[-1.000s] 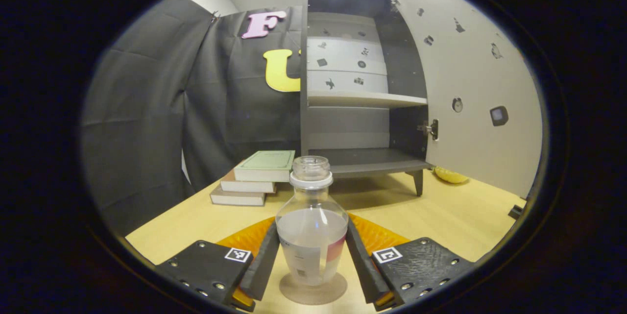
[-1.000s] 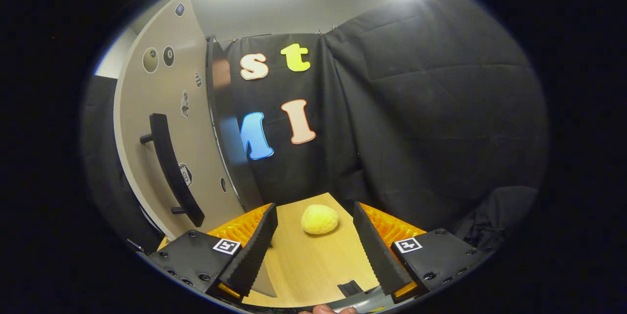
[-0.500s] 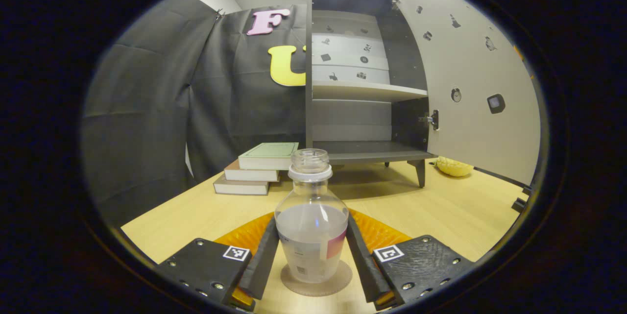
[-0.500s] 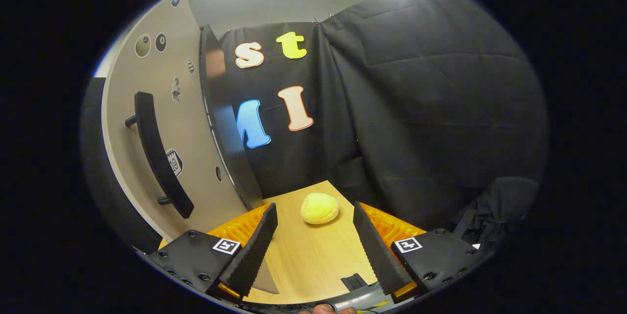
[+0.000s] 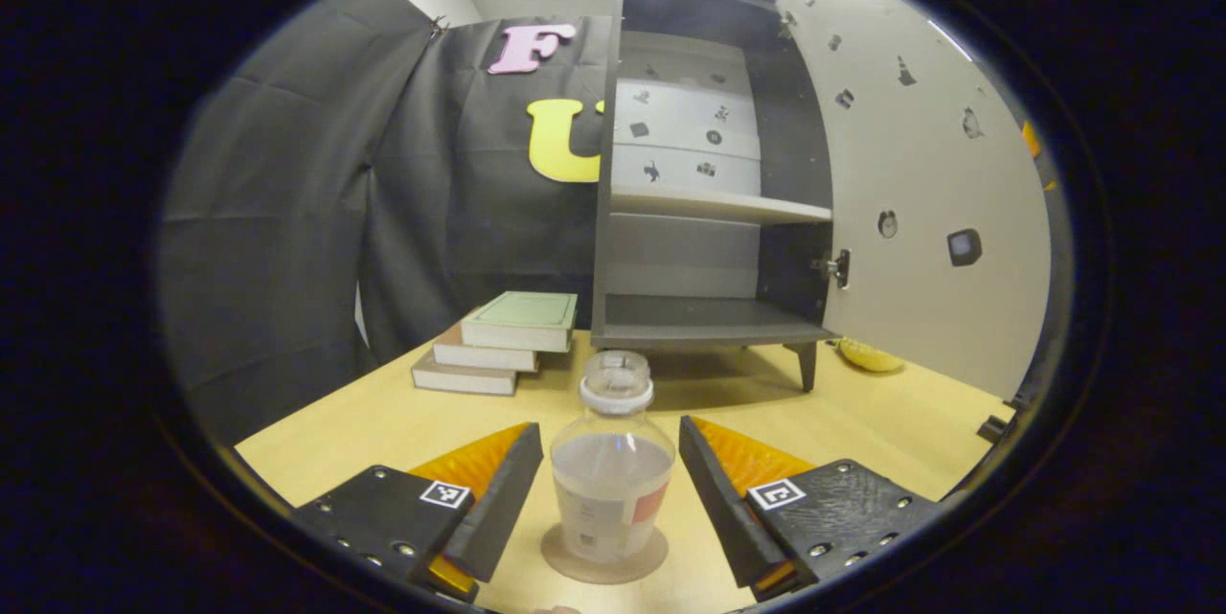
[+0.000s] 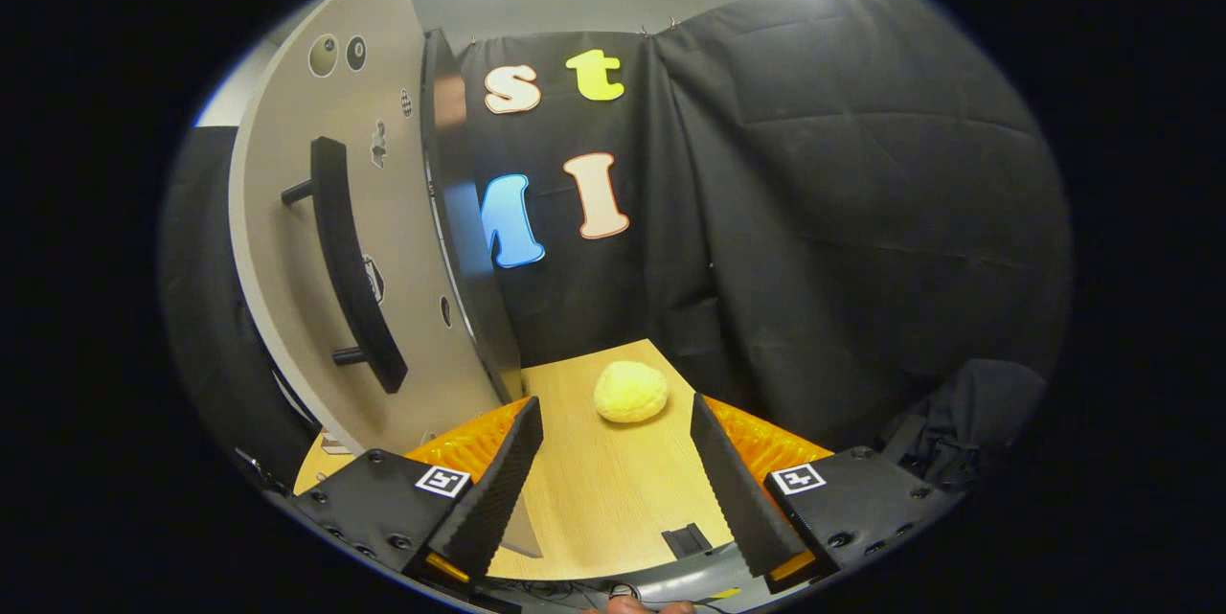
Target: Open the cabinet door with the right hand, grasp the bottle in the cabinet with the left hand and place it on the coaster, then close the cabinet door with the right hand.
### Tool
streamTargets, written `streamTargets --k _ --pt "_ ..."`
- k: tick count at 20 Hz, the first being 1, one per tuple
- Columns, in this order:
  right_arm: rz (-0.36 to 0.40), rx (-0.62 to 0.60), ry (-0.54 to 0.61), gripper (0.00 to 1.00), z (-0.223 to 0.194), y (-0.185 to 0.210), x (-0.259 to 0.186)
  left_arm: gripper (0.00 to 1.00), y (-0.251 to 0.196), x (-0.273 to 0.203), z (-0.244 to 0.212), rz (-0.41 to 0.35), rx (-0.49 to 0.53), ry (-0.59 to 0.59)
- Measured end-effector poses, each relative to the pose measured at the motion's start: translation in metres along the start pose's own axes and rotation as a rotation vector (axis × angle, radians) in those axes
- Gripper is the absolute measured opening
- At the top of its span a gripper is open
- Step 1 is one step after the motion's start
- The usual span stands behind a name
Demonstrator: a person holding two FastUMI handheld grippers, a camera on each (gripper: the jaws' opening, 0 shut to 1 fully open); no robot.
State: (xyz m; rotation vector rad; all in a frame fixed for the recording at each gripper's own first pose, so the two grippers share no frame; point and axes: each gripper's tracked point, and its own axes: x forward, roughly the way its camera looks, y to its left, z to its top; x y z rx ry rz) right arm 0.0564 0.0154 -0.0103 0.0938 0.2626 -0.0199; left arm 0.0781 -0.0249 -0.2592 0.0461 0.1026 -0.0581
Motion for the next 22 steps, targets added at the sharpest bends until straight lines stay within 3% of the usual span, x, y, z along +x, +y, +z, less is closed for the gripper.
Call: streamTargets --k 3,7,12,18,22 --pt "0.008 0.027 -0.019 0.98 0.009 -0.002 -0.008 0.89 -0.007 -0.009 0.029 -0.012 0.049 -0.007" --pt "0.022 0.078 -0.062 0.98 0.030 -0.010 -0.003 0.89 -0.011 -0.036 0.067 0.032 0.087 -0.009" --pt "0.025 -0.011 -0.168 0.98 0.065 -0.017 -0.002 0.87 -0.021 -0.081 0.124 0.070 0.051 -0.009" --pt "0.122 -0.089 -0.181 0.98 0.073 0.003 0.011 0.87 -0.038 -0.089 0.200 0.110 0.025 -0.018" --pt "0.245 -0.107 -0.178 0.98 0.074 0.034 0.014 0.87 -0.066 -0.102 0.243 0.086 0.048 -0.021"
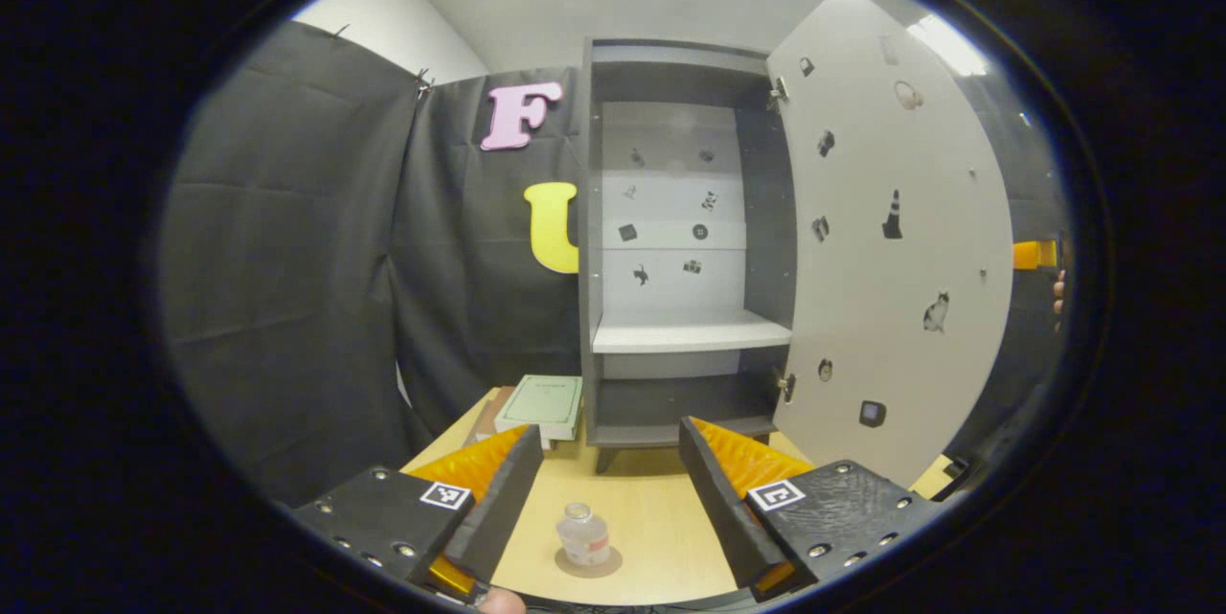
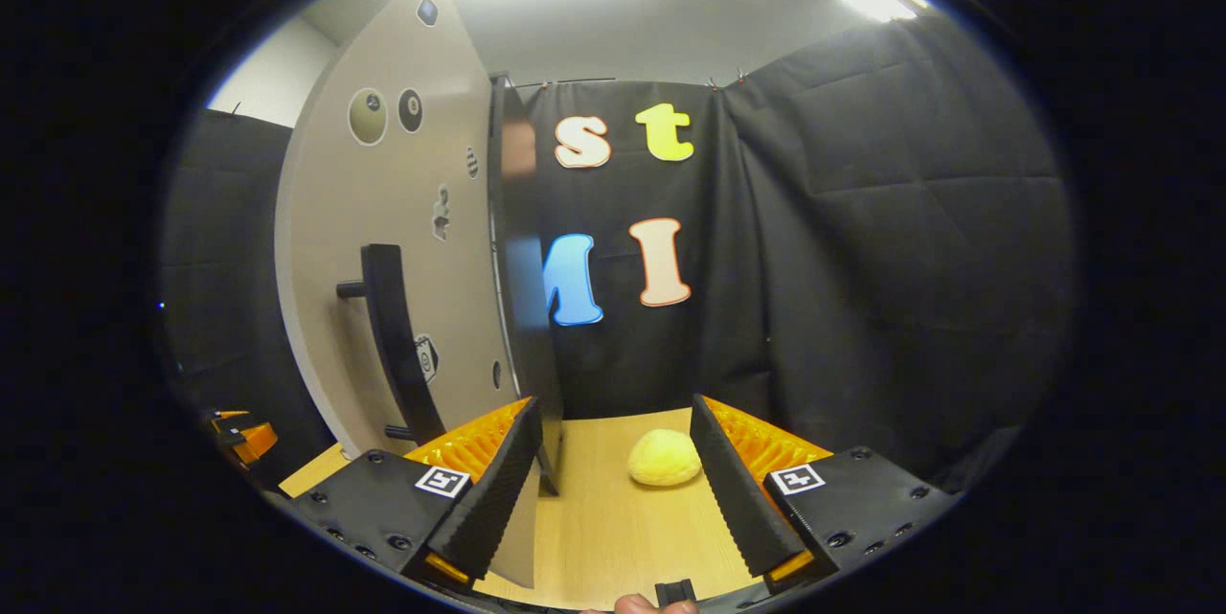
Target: Open the cabinet door with the right hand, grasp the bottle in the cabinet with the left hand and place it on the coaster, then close the cabinet door with the right hand.
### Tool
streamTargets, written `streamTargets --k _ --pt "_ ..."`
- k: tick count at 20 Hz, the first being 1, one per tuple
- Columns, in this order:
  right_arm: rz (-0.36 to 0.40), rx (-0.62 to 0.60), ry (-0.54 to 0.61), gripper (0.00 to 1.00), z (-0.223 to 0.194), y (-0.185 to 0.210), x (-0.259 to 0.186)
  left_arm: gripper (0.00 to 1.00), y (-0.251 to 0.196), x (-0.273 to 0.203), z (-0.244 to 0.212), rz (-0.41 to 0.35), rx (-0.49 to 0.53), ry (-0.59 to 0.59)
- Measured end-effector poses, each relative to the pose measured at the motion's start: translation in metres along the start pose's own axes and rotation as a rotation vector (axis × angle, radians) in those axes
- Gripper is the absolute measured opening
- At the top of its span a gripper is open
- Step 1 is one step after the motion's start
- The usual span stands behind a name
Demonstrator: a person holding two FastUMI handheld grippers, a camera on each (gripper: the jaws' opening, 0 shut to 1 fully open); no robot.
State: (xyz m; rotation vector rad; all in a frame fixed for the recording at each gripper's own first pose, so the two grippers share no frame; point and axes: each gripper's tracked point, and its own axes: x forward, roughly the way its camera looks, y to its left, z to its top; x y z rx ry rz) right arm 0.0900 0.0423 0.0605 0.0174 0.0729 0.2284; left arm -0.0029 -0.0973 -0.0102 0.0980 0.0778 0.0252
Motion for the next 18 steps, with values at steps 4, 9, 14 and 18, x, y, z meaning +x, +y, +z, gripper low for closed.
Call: streamTargets --k 4,9,14,18 --pt "0.107 0.032 0.012 0.98 0.006 0.018 0.013 0.87 -0.026 -0.017 0.016 0.002 -0.009 0.054" --pt "0.168 0.056 0.006 0.98 0.026 0.029 0.025 0.90 -0.050 -0.025 0.026 -0.008 -0.078 0.069" --pt "0.087 0.012 0.053 0.98 0.030 0.037 0.013 0.87 -0.026 -0.001 0.020 -0.068 -0.095 0.074" --pt "0.018 -0.091 0.026 0.97 0.040 0.051 0.007 0.89 0.013 0.017 0.022 -0.100 -0.093 0.061"
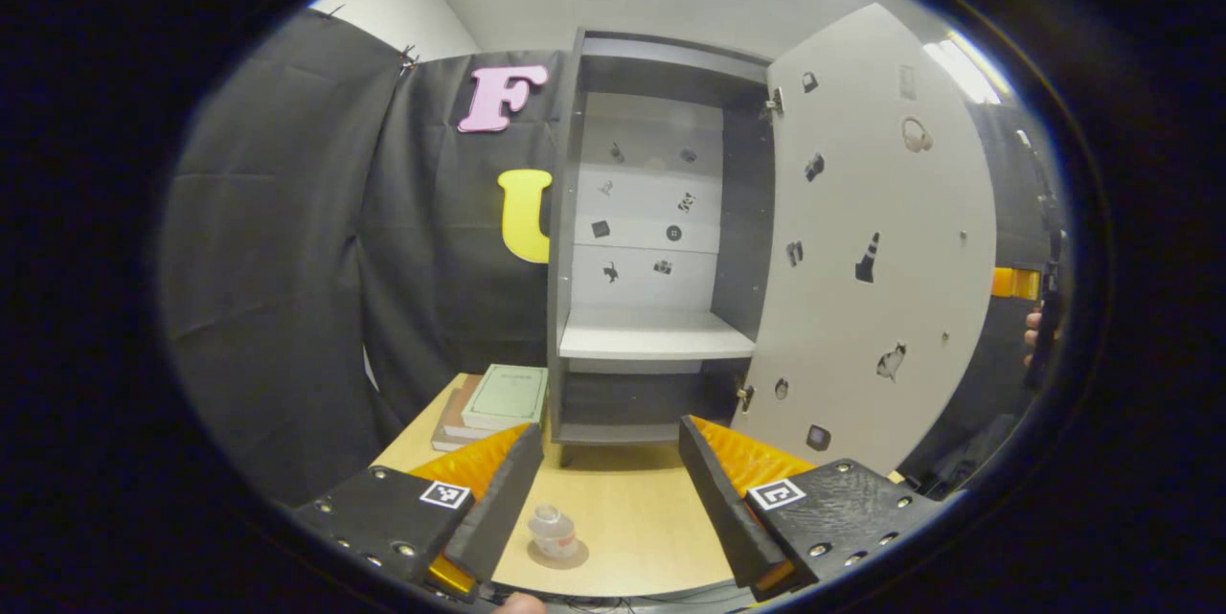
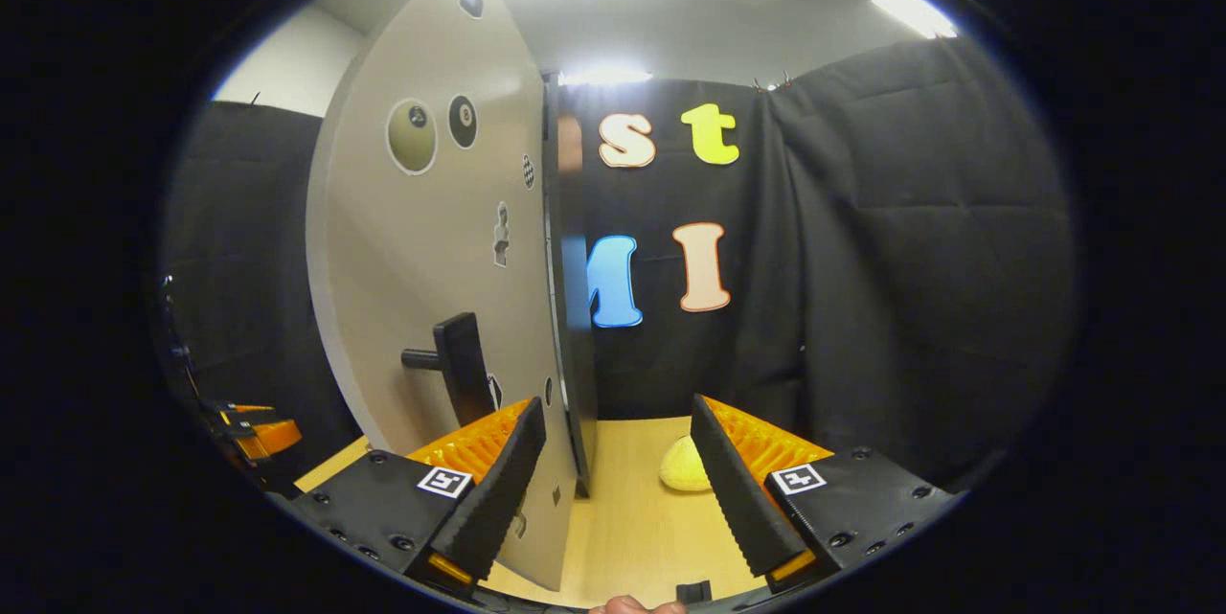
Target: Open the cabinet door with the right hand, grasp the bottle in the cabinet with the left hand and place it on the coaster, then close the cabinet door with the right hand.
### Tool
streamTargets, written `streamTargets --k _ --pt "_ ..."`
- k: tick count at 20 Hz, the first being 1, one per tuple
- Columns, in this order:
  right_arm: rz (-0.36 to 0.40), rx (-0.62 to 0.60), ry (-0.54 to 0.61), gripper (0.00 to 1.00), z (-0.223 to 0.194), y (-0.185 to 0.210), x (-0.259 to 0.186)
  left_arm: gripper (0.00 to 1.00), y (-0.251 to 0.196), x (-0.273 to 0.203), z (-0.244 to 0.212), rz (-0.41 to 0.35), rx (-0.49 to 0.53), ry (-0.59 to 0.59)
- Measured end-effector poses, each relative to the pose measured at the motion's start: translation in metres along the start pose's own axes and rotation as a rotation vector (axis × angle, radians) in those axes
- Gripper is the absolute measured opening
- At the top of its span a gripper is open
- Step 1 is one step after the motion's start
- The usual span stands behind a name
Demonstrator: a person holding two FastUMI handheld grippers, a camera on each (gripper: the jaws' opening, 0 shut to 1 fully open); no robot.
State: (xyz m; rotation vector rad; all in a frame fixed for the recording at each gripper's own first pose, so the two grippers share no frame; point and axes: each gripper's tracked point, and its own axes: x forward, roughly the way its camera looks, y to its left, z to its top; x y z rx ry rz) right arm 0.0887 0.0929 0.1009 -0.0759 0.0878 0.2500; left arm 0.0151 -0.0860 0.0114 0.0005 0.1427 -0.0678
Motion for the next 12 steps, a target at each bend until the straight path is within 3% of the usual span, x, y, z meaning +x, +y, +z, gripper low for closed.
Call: streamTargets --k 3,4,5,12 --pt "-0.003 0.035 0.027 0.97 -0.006 0.032 -0.009 0.89 0.035 0.008 0.004 -0.010 -0.027 -0.009" --pt "-0.005 0.048 0.026 0.90 -0.006 0.041 -0.013 0.87 0.048 0.011 0.005 -0.008 -0.032 -0.011" --pt "-0.004 0.048 0.027 0.96 -0.006 0.053 -0.013 0.87 0.059 0.014 0.006 -0.012 -0.033 -0.016" --pt "0.020 0.051 0.018 0.96 -0.008 0.134 -0.009 0.87 0.132 0.012 -0.001 -0.004 -0.045 -0.027"
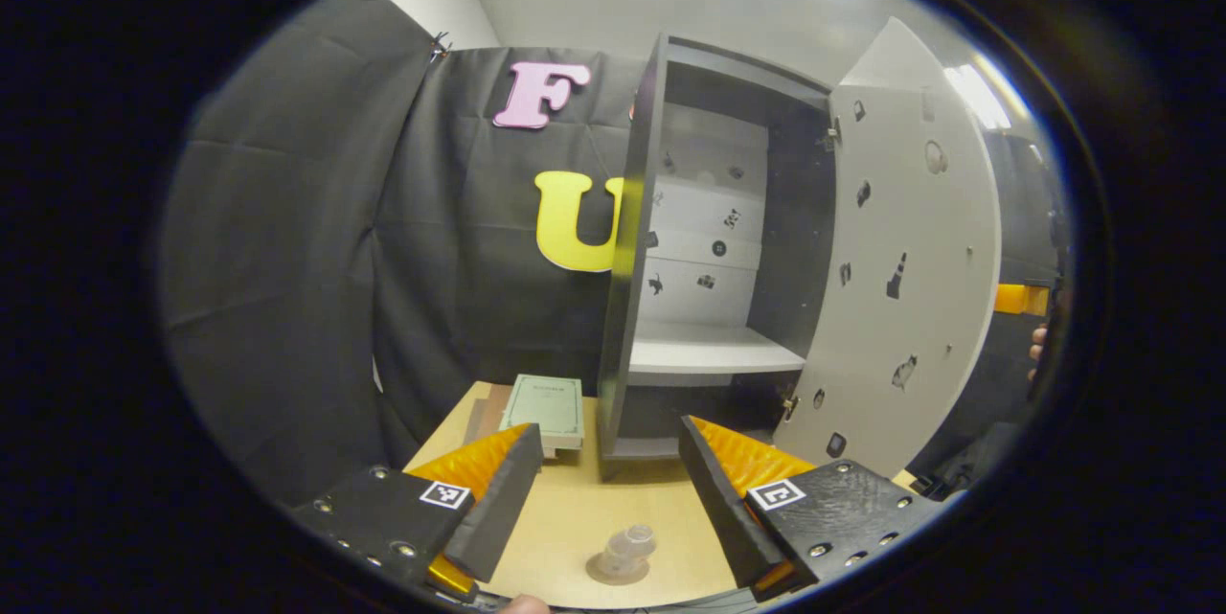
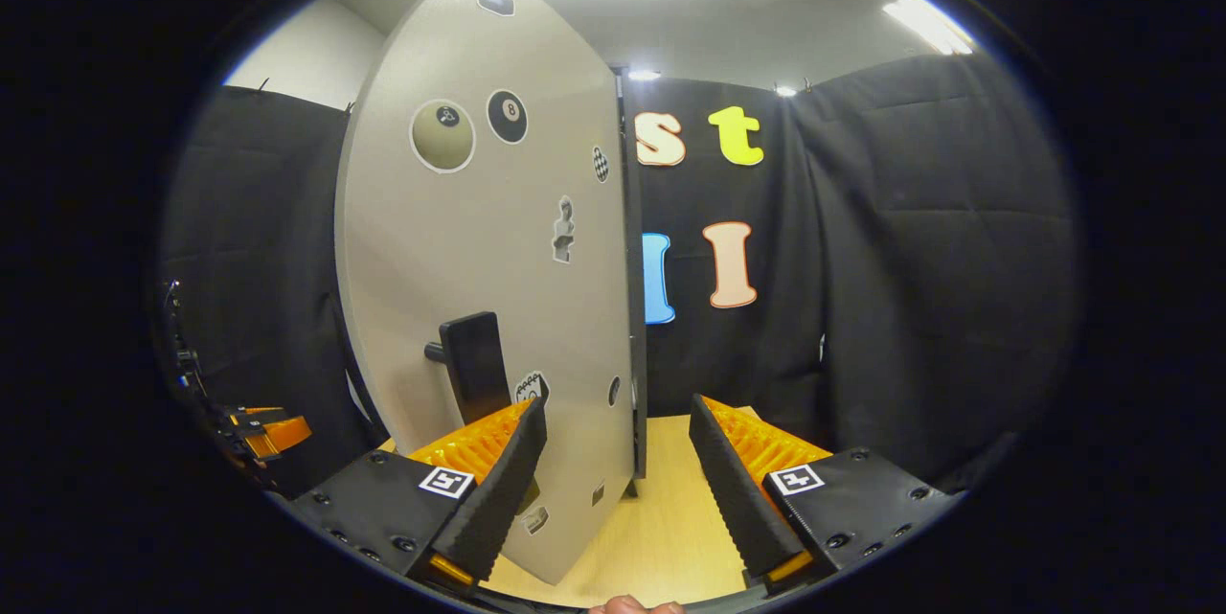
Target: Open the cabinet door with the right hand, grasp the bottle in the cabinet with the left hand and place it on the coaster, then close the cabinet door with the right hand.
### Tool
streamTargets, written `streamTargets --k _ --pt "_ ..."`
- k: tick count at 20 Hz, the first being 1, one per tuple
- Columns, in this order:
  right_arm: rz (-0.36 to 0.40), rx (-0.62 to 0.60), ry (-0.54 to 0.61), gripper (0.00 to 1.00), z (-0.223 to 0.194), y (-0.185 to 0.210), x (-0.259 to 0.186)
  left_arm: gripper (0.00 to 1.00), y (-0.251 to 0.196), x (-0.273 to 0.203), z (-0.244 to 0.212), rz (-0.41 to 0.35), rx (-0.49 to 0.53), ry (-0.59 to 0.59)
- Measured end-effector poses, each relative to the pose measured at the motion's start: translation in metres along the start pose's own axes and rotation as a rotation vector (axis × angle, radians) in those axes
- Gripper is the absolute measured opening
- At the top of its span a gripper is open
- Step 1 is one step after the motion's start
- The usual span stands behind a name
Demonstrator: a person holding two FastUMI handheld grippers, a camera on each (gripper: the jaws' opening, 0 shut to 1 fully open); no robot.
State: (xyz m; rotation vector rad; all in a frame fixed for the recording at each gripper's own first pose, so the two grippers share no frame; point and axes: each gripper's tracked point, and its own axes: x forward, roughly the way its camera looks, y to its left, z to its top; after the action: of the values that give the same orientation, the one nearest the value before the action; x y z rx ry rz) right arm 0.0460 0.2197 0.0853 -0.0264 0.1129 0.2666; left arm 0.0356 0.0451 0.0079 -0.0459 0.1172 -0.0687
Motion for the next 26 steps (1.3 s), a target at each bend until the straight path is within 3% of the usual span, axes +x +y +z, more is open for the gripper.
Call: streamTargets --k 5,9,14,16,21,26 --pt "0.113 0.109 0.080 0.97 -0.015 0.052 0.021 0.88 0.024 -0.004 -0.020 -0.018 -0.003 0.031" --pt "0.198 0.153 0.070 0.97 -0.009 0.092 0.040 0.89 0.031 -0.008 -0.028 -0.027 0.007 0.040" --pt "0.281 0.156 0.118 0.97 -0.032 0.134 0.068 0.89 0.035 0.004 -0.028 -0.066 -0.105 0.031" --pt "0.271 0.129 0.120 0.97 -0.032 0.131 0.066 0.89 0.041 0.003 -0.029 -0.046 -0.124 0.036" --pt "0.161 0.093 0.077 0.97 -0.033 0.095 0.057 0.89 0.047 0.022 -0.018 -0.047 -0.117 0.034" --pt "0.141 0.063 0.057 0.97 -0.029 0.061 0.059 0.89 0.045 0.034 0.003 -0.006 -0.099 -0.004"
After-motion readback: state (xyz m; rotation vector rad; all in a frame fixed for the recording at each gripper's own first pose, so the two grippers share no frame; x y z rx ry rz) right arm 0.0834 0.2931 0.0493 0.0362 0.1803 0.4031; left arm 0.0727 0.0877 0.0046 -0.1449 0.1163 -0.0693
